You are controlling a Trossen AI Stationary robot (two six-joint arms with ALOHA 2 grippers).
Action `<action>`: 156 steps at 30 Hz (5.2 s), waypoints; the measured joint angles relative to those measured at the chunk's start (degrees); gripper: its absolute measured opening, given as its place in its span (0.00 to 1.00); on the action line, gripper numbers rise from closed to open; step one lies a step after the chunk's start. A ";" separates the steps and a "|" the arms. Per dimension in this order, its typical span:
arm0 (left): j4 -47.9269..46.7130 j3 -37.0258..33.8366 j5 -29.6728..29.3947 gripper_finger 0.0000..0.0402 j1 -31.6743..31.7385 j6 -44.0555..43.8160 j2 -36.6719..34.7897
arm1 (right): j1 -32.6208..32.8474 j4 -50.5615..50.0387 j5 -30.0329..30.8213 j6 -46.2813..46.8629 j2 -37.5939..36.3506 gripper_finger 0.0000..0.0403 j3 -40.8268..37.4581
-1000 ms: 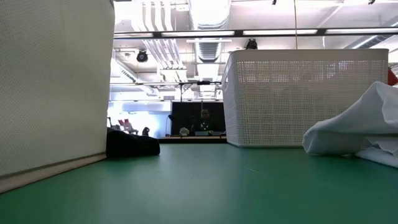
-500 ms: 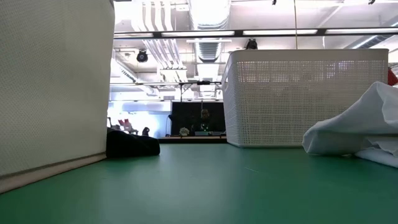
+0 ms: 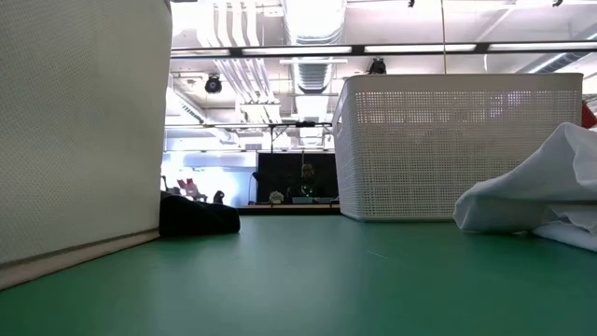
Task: Sort clothes
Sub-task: Put the white dress into the bottom left white bin
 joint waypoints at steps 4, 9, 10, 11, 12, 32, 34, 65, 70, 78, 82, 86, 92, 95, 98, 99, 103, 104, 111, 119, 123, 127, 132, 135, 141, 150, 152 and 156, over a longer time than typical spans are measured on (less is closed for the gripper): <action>-1.09 -0.28 5.18 0.00 3.22 -2.56 0.07 | 0.00 0.02 -0.02 -0.02 0.00 0.69 0.00; -3.29 -0.62 10.97 0.00 6.21 -6.04 0.07 | 0.00 0.04 -0.01 0.01 0.00 0.67 0.00; -3.60 -0.62 12.32 0.00 6.27 -6.33 0.07 | 0.00 0.04 -0.02 0.00 0.00 0.66 0.00; -3.87 -0.62 13.93 0.00 6.33 -6.43 0.07 | 0.00 0.05 -0.02 0.00 0.00 0.66 0.00; -4.36 -0.62 15.51 0.00 6.28 -6.45 0.07 | 0.00 0.07 -0.02 0.00 0.00 0.65 0.00; -15.09 -0.94 39.00 0.00 6.17 -22.45 -1.37 | 0.00 0.15 -0.02 0.90 0.00 0.70 0.00; -15.09 -0.99 40.03 0.00 6.13 -24.42 -1.37 | 0.00 0.17 -0.04 0.87 0.00 0.71 0.00; -15.03 -23.21 67.07 0.00 19.14 -36.63 -1.16 | 0.00 1.20 -0.02 1.66 0.00 0.66 0.00; -15.04 -26.46 66.84 0.06 22.81 -35.97 -1.13 | 0.00 1.20 -0.02 1.97 0.00 0.68 0.00; -15.07 -29.39 70.64 0.20 26.61 -36.70 -1.14 | 0.00 1.20 -0.02 1.95 0.00 0.72 0.00; -15.09 -29.47 71.31 0.28 27.70 -36.89 -1.13 | 0.00 1.20 -0.02 1.95 0.00 0.73 0.00; -15.05 -29.04 70.66 0.37 28.10 -36.85 -1.13 | 0.00 1.20 -0.02 1.95 0.00 0.73 0.00; -15.00 -29.01 69.70 0.50 28.21 -36.88 -1.13 | 0.00 1.20 -0.02 1.46 0.00 0.70 0.00; -14.86 -29.01 70.26 0.55 28.21 -36.89 -1.13 | 0.00 1.20 -0.02 1.41 0.00 0.69 0.00; -14.94 -28.89 71.16 0.58 28.32 -37.16 -1.13 | 0.00 1.20 -0.02 1.29 0.00 0.68 0.00; -14.96 -28.71 71.96 0.59 28.49 -37.44 -1.13 | 0.00 1.20 -0.02 1.29 0.00 0.67 0.00; -15.10 -27.18 75.04 0.61 29.55 -38.17 -1.13 | 0.00 1.22 -0.02 1.27 0.00 0.66 0.00; -15.10 -26.42 75.37 0.62 29.79 -38.14 -1.13 | 0.00 1.26 0.00 1.25 0.00 0.66 0.00; -15.07 -20.64 76.24 0.63 30.28 -34.46 -1.13 | 0.00 2.69 -0.02 1.20 0.00 0.69 0.00; -15.09 -16.65 78.49 0.63 30.28 -34.72 -1.11 | 0.00 2.67 -0.02 1.38 0.00 0.73 0.00; -15.04 -14.46 77.76 0.62 30.24 -32.32 -1.13 | 0.00 2.67 0.00 1.28 0.00 0.74 0.00; -15.05 -13.98 77.22 0.59 30.33 -30.96 -1.13 | 0.00 2.69 0.00 0.50 0.00 0.73 0.00; -15.02 -17.41 78.33 0.56 30.27 -29.94 -1.16 | 0.00 2.69 0.00 0.44 0.00 0.70 0.00; -15.08 -20.94 80.93 0.50 30.27 -29.96 -1.14 | 0.00 2.71 -0.02 0.44 -0.02 0.69 0.00; -13.55 -25.80 82.58 0.27 30.96 -27.17 -1.11 | 0.00 3.78 -0.02 0.18 -0.02 0.67 0.00; -9.31 -34.75 89.67 0.03 31.31 -26.02 -1.16 | 0.00 4.02 0.00 0.39 -0.02 0.67 0.00; -6.97 -38.05 92.65 0.02 31.31 -25.79 -1.11 | 0.00 4.02 -0.02 0.39 0.00 0.67 0.00; -3.16 -44.24 97.31 0.01 32.07 -25.91 -1.11 | 0.00 4.05 -0.01 0.42 -0.01 0.69 0.00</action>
